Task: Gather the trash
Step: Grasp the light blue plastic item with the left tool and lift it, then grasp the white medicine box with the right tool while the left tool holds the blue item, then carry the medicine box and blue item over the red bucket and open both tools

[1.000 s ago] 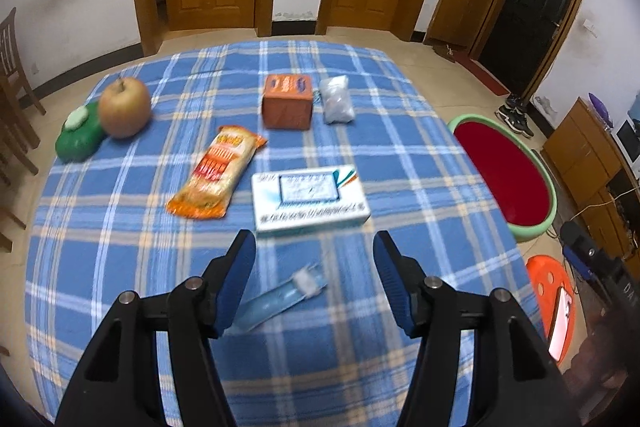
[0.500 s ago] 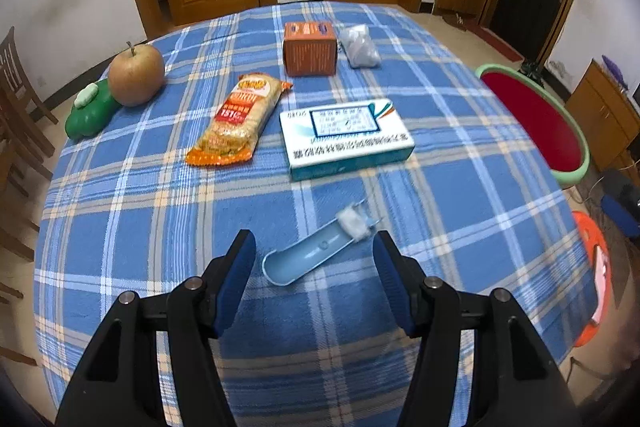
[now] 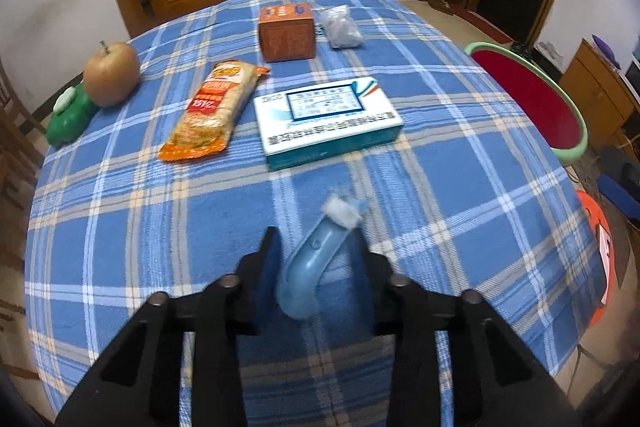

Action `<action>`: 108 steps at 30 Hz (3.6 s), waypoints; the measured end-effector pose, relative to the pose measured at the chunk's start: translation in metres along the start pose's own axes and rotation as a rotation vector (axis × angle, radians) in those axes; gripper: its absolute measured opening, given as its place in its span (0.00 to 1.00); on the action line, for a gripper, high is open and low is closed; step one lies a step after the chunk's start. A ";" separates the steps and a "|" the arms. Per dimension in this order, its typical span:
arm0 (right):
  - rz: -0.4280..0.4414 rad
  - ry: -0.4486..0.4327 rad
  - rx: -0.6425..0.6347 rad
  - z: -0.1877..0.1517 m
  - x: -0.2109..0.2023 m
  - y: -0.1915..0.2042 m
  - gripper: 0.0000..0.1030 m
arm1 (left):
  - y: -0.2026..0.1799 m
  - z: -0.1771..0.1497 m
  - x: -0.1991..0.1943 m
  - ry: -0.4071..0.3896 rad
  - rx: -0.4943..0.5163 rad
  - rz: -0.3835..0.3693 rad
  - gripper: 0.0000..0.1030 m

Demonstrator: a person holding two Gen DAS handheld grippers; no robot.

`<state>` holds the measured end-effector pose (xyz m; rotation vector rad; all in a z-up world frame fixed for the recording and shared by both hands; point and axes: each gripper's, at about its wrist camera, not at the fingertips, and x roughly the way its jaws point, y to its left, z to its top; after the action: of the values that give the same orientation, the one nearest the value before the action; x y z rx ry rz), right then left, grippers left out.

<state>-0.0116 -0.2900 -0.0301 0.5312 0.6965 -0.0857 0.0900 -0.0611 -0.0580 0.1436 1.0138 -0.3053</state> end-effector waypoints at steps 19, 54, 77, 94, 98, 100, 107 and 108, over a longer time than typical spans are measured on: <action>0.049 0.065 -0.150 0.000 0.028 0.056 0.86 | 0.061 0.020 -0.030 -0.133 -0.133 0.047 0.20; -0.107 0.206 -0.468 -0.031 0.156 0.184 0.99 | 0.158 0.012 0.004 -0.153 -0.378 0.015 0.20; -0.030 0.136 -0.386 -0.025 0.111 0.153 0.88 | 0.132 0.015 -0.011 -0.156 -0.339 -0.013 0.20; -0.072 0.029 -0.203 0.010 0.058 0.062 0.88 | 0.040 0.042 -0.014 -0.139 -0.199 -0.114 0.20; -0.089 0.003 -0.162 0.020 0.050 0.042 0.88 | 0.016 0.050 -0.011 -0.132 -0.155 -0.133 0.20; -0.104 -0.008 -0.138 0.026 0.047 0.029 0.88 | 0.005 0.054 -0.009 -0.128 -0.134 -0.143 0.20; -0.166 -0.022 -0.053 0.047 0.048 -0.015 0.88 | -0.035 0.075 -0.004 -0.113 -0.059 -0.198 0.20; -0.171 -0.023 -0.043 0.049 0.049 -0.020 0.88 | -0.040 0.078 -0.003 -0.113 -0.046 -0.203 0.20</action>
<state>0.0500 -0.3272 -0.0384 0.4282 0.7189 -0.2364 0.1390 -0.1187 -0.0141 -0.0185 0.9243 -0.4691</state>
